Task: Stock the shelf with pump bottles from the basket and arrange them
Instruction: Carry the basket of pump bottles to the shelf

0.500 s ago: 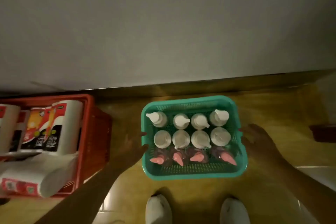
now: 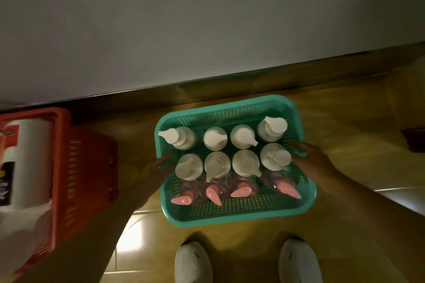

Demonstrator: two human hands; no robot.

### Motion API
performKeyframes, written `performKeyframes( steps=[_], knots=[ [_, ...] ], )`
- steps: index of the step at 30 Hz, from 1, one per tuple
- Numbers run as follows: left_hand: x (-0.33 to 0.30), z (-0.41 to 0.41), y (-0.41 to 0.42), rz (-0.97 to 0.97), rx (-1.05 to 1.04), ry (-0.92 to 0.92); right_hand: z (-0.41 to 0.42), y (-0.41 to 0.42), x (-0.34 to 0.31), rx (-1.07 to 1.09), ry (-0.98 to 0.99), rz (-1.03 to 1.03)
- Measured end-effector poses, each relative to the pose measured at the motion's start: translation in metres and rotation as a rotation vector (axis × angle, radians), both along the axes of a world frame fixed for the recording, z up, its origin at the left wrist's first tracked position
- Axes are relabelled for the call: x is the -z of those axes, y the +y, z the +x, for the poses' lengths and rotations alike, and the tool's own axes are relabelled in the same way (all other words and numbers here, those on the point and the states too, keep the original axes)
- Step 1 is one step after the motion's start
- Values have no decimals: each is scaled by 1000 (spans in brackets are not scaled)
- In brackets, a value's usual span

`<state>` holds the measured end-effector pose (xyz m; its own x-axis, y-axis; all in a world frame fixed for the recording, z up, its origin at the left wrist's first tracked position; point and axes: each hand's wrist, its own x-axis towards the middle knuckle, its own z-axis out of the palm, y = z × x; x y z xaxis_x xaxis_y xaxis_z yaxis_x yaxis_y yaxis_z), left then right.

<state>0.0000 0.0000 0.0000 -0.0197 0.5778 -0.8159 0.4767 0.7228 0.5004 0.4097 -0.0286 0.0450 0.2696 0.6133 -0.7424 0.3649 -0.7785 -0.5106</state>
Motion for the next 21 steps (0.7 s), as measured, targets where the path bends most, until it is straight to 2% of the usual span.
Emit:
performKeyframes(
  steps=[2, 12, 16, 21],
  knots=[
    [-42, 30, 9, -15, -78, -60, -3, -1, 2, 22, 42, 15],
    [-66, 32, 10, -12, -117, -120, 0, -22, -21, 173, 183, 18],
    [-117, 29, 12, -17, -86, -125, -4, -32, -70, 200, 208, 66],
    [-222, 29, 5, -12, -33, -140, -6, -50, -165, 197, 228, 80]
  ],
)
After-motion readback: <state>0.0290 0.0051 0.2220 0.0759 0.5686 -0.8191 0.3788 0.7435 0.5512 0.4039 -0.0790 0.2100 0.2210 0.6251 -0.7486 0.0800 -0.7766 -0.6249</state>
